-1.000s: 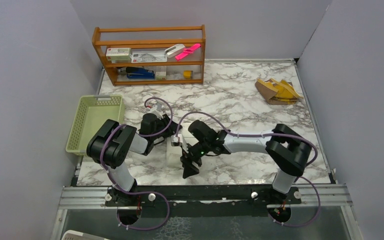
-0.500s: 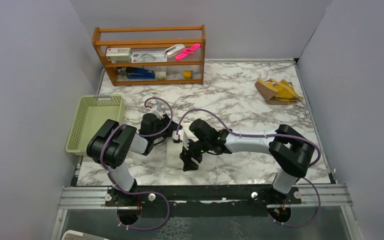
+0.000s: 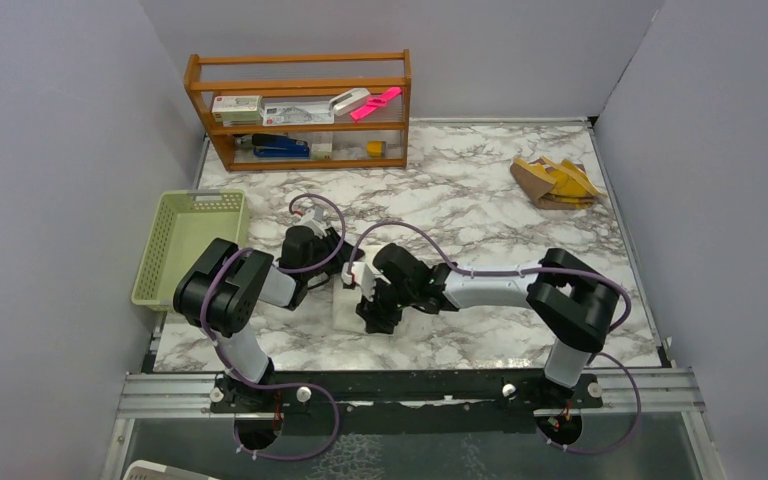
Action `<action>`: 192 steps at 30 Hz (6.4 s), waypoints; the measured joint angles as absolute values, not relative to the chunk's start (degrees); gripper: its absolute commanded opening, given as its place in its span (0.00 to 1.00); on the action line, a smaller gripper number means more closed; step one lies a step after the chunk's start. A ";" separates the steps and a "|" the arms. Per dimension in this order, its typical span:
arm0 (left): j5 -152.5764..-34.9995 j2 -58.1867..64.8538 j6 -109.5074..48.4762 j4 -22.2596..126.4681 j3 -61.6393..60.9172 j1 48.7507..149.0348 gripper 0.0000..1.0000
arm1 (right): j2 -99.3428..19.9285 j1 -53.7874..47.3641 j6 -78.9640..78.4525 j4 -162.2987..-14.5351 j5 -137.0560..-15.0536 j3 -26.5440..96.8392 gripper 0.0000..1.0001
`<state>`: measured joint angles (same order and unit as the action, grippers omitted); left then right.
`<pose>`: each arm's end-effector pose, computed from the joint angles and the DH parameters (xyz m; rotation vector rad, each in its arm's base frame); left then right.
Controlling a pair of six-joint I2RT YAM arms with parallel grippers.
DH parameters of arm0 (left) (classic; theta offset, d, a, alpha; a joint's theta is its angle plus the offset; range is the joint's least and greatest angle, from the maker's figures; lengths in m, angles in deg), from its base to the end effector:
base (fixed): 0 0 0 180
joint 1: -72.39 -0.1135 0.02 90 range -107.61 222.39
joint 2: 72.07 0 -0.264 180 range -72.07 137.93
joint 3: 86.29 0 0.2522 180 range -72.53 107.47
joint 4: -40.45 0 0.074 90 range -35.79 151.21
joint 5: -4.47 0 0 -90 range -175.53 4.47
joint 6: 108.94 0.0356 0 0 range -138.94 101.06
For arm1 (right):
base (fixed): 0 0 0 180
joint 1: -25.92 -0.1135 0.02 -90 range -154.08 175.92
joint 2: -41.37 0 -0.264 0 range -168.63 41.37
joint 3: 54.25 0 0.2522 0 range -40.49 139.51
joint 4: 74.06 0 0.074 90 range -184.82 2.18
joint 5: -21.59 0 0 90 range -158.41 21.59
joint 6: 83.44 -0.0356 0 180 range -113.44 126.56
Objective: Roll the towels
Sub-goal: Roll the towel at the center of the board.
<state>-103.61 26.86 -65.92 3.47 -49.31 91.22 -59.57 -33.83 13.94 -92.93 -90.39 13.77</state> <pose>0.2589 -0.1000 0.1062 -0.3089 2.1214 -1.0235 0.1638 0.3073 0.1516 -1.5715 2.0544 0.8442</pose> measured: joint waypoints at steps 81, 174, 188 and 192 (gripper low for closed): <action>-96.40 -19.69 -57.46 43.01 -43.17 87.73 0.11 | -82.46 -22.79 -20.16 -79.37 -131.22 23.83 0.01; -94.04 -16.24 -64.17 44.38 -61.57 94.98 0.00 | -59.59 -34.90 54.11 -63.64 -89.82 5.03 0.73; -94.04 -15.89 -64.13 44.03 -61.57 94.98 0.00 | -64.32 -34.90 54.17 -64.73 -88.23 8.35 0.58; -94.04 -15.98 -63.97 44.12 -61.57 94.98 0.00 | -66.24 -34.92 53.47 -66.76 -87.37 10.69 0.40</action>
